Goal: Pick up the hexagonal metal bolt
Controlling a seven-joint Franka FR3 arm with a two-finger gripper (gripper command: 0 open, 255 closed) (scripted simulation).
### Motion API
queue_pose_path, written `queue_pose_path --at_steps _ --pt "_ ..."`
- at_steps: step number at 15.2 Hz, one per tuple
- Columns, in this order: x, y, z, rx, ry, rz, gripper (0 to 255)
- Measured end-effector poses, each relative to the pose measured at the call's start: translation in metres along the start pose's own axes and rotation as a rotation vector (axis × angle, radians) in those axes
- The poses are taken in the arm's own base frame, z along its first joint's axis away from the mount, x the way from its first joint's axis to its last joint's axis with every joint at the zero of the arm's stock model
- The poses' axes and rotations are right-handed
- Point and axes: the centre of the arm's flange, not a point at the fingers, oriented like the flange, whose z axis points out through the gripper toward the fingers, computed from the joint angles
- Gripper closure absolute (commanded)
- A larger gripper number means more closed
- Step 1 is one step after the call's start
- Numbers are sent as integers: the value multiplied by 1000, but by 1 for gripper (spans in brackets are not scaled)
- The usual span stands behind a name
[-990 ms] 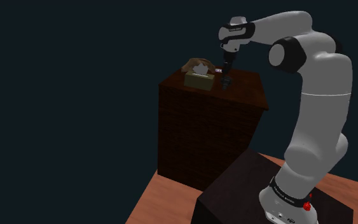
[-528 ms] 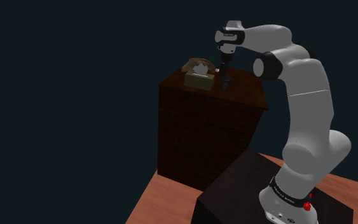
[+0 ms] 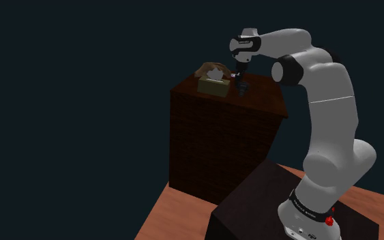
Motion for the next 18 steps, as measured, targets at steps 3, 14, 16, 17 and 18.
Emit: queue_pose_path --at_steps 3,14,16,17,18 --pt "0 0 0 -1 1 0 255" --pt "0 1 -24 0 0 0 255" --pt "1 1 -35 0 0 0 255" --pt "1 1 -41 0 0 0 255" --pt "1 2 -47 0 0 0 255"
